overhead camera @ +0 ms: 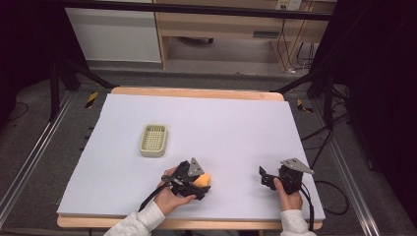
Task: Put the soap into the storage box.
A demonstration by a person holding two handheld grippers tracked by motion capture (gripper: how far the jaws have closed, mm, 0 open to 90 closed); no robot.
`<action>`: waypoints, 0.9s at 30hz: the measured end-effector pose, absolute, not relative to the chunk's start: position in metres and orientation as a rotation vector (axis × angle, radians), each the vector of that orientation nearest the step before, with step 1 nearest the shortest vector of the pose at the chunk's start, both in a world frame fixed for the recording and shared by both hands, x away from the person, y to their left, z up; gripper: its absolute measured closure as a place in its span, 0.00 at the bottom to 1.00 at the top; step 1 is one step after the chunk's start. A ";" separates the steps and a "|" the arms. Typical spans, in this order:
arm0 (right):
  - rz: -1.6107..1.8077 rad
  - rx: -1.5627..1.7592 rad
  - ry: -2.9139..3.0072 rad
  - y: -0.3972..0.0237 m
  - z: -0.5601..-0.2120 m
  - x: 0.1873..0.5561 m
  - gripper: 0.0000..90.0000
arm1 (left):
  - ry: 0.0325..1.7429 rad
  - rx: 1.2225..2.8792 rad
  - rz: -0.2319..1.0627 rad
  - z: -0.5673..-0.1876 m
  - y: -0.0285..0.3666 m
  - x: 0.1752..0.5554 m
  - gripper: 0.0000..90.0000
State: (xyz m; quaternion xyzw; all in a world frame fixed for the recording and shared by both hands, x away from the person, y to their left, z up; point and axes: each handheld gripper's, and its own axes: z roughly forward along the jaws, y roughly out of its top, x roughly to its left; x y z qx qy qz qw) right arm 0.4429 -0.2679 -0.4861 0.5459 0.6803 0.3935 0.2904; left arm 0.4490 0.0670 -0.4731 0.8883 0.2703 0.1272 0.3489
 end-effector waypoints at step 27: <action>1.054 1.461 1.818 -0.268 -0.486 0.443 0.05 | 0.791 2.154 0.422 -0.424 0.107 0.461 0.29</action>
